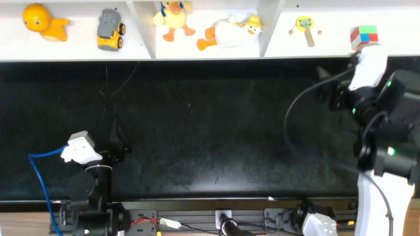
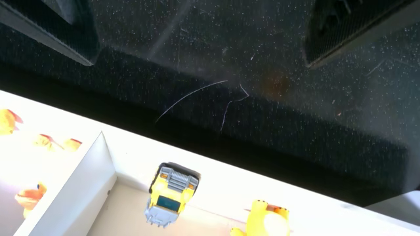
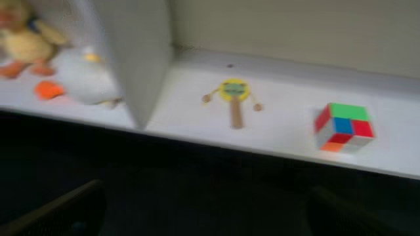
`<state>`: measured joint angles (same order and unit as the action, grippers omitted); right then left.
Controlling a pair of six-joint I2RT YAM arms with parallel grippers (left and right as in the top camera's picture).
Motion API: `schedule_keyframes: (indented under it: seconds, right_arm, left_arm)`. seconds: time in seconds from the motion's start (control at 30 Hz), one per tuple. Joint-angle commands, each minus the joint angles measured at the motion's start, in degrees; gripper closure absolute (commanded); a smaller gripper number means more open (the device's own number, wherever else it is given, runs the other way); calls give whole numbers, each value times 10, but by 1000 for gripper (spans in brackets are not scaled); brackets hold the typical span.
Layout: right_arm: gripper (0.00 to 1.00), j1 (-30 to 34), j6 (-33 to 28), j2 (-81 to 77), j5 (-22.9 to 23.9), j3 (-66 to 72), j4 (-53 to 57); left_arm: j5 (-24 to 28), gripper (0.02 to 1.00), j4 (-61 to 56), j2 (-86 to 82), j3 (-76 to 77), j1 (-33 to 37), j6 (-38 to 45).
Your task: Store Toys
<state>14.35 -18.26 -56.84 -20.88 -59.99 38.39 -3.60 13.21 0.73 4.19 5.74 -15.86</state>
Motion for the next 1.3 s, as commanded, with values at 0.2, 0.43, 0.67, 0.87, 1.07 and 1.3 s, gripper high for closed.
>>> schedule_keyframes:
  seconds: [0.2, 0.43, 0.67, 0.87, 1.07, 1.3]
  right_arm:
    - [5, -51, -15, 117, -50, -3, 154]
    - [7, -52, 60, 169, -50, -3, 289]
    - [5, -52, 60, 167, -50, -3, 352]
    - [5, -52, 60, 167, -50, -3, 352]
    - [5, -58, 52, 173, -40, -2, 346]
    - [5, -149, 93, 231, 70, 94, 128]
  left_arm:
    - [5, 20, -3, -6, -2, 3, 13]
    - [5, 20, -3, -6, -2, 3, 13]
    - [5, 20, -3, -6, -2, 3, 13]
    - [5, 20, -3, -6, -2, 3, 13]
    - [5, 20, -3, -6, -2, 3, 13]
    - [5, 20, -3, -6, -2, 3, 13]
